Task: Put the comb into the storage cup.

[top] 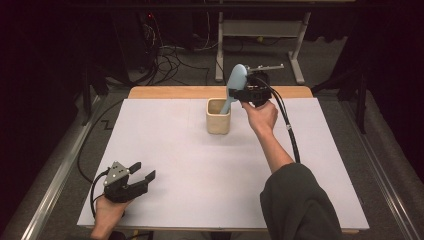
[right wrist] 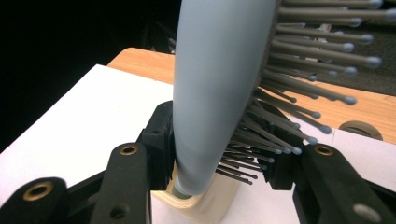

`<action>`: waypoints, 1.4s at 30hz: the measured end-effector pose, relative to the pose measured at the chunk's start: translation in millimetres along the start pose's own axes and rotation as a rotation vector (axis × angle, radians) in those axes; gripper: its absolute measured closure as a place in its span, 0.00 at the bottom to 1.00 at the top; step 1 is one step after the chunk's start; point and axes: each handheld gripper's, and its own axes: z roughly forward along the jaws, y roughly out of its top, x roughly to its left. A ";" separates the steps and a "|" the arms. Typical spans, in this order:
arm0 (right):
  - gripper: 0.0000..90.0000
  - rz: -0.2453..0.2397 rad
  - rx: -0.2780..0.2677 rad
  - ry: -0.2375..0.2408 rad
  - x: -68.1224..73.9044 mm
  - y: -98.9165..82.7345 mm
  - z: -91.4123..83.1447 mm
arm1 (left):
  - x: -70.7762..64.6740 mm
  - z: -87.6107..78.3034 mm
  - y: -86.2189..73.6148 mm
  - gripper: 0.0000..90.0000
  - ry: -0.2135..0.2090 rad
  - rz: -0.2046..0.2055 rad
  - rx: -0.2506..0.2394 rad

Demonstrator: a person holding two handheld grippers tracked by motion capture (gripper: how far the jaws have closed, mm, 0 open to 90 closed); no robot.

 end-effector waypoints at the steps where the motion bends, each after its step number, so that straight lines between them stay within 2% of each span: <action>1: 0.61 0.000 0.001 0.000 0.4 -0.1 0.2 | 0.2 0.0 -0.1 0.40 0.001 -0.002 -0.002; 19: 0.60 -0.018 0.023 -0.011 8.1 -6.6 11.8 | 0.5 -0.3 0.1 0.40 -0.002 -0.001 -0.003; 24: 0.60 -0.017 0.029 -0.009 7.4 -10.1 14.6 | 0.6 -0.3 0.1 0.40 -0.001 -0.001 -0.003; 31: 0.60 0.010 0.046 -0.006 0.9 -17.1 18.1 | 0.5 -0.2 0.2 0.40 0.000 -0.002 -0.003; 42: 0.59 0.004 0.052 -0.003 3.1 -18.7 21.1 | 0.4 -0.2 0.2 0.41 0.000 -0.002 -0.003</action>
